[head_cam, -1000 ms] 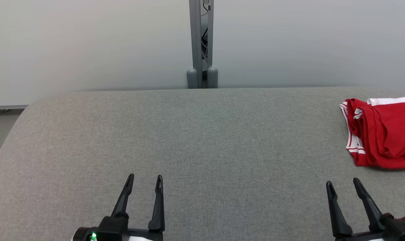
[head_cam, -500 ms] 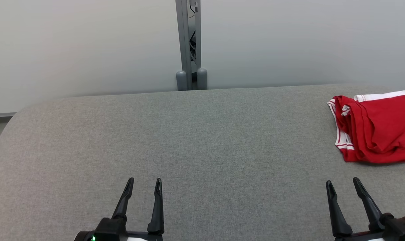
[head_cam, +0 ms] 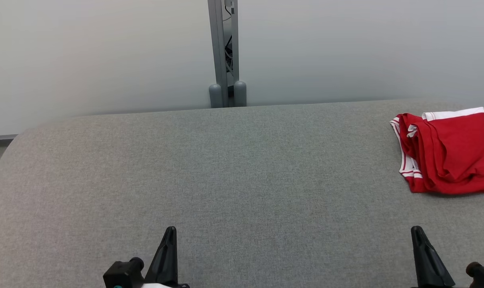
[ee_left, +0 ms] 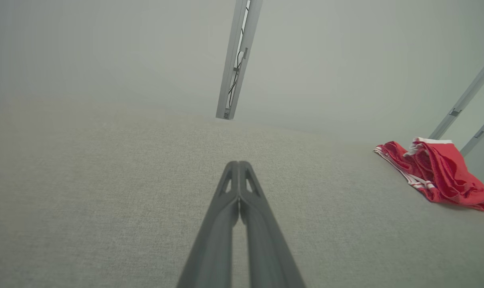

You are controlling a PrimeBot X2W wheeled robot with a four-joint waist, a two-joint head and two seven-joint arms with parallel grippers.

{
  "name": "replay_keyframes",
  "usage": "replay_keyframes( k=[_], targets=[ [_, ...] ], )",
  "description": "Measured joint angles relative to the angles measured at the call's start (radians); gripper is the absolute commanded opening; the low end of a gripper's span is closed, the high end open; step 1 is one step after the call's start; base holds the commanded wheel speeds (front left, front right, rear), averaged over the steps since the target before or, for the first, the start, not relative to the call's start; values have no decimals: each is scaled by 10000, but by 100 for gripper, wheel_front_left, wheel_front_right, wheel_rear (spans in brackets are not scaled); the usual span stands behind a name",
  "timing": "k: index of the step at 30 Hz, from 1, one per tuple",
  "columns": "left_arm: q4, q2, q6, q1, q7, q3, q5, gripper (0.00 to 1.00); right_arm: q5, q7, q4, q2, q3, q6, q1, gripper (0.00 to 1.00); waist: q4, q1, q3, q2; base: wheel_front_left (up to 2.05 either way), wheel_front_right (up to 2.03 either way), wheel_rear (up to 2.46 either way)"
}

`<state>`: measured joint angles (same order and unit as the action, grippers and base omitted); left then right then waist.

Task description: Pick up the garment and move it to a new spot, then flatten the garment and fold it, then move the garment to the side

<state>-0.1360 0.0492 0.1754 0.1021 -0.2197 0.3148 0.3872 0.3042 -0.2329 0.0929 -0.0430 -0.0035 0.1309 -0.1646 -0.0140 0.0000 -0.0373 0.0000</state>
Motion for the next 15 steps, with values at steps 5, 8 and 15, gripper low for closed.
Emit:
replay_keyframes(
  k=[5, 8, 15],
  targets=[
    [-301, 0, -236, -361, 213, -109, 924, 0, 980, 186, 0, -46, -178, 0, 17, 0, 6, 0, 18, 0, 0, 0, 0],
    [-489, 0, -351, -548, 326, -169, 1442, 0, 1549, 293, 0, -79, -261, 0, 40, 0, 9, 0, 28, 0, 0, 0, 0],
    [-798, -2, -637, -951, 612, -314, 2585, 0, 2792, 495, -2, -130, -481, -2, 121, 0, 18, 0, 54, 0, 0, 0, 0]
  ],
)
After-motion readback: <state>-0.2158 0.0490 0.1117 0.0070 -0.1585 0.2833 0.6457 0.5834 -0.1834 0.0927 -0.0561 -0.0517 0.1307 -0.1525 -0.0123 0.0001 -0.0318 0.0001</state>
